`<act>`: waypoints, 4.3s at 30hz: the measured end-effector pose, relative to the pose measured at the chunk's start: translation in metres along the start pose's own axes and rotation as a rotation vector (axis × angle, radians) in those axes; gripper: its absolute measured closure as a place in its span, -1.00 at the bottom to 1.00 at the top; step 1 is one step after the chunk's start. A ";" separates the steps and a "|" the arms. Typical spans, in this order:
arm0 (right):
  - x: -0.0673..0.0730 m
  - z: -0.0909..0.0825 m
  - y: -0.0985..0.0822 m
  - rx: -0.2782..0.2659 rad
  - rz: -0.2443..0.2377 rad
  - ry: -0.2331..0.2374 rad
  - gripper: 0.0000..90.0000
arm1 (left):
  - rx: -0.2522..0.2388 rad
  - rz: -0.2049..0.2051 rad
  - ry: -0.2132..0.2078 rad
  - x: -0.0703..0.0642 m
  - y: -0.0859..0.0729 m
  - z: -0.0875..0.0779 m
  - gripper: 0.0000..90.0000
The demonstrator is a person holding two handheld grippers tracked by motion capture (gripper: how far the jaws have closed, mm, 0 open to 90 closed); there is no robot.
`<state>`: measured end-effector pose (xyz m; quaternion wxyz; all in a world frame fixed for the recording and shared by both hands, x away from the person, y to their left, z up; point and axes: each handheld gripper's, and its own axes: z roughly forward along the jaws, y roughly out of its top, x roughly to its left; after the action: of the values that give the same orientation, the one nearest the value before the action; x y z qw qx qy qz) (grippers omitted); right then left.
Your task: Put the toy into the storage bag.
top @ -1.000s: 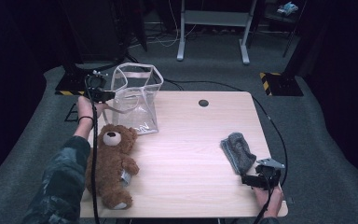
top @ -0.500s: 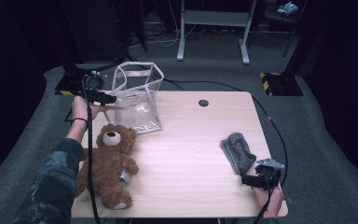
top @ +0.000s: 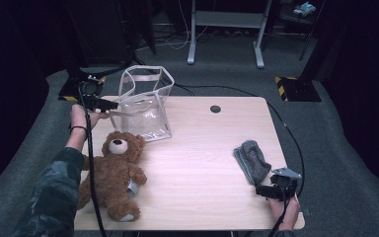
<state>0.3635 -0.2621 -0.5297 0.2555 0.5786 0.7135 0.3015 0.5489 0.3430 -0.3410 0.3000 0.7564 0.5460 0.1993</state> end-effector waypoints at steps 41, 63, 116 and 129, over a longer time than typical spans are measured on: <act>0.000 0.000 0.000 0.000 0.002 0.000 -0.97 | -0.086 0.047 -0.150 -0.100 0.001 0.011 0.65; 0.000 0.000 0.000 -0.001 0.001 0.002 -0.97 | -0.087 -0.081 -0.139 -0.084 0.021 0.025 0.67; 0.000 0.000 0.000 -0.001 0.000 -0.002 -0.96 | -0.146 -0.085 -0.236 -0.168 0.037 0.038 -0.14; 0.000 0.000 0.000 -0.003 -0.002 0.000 -0.96 | -0.047 -0.106 -0.281 -0.178 0.026 0.052 0.88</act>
<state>0.3633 -0.2619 -0.5297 0.2567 0.5774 0.7136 0.3022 0.5428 0.1568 -0.3572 0.4011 0.7398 0.5329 0.0883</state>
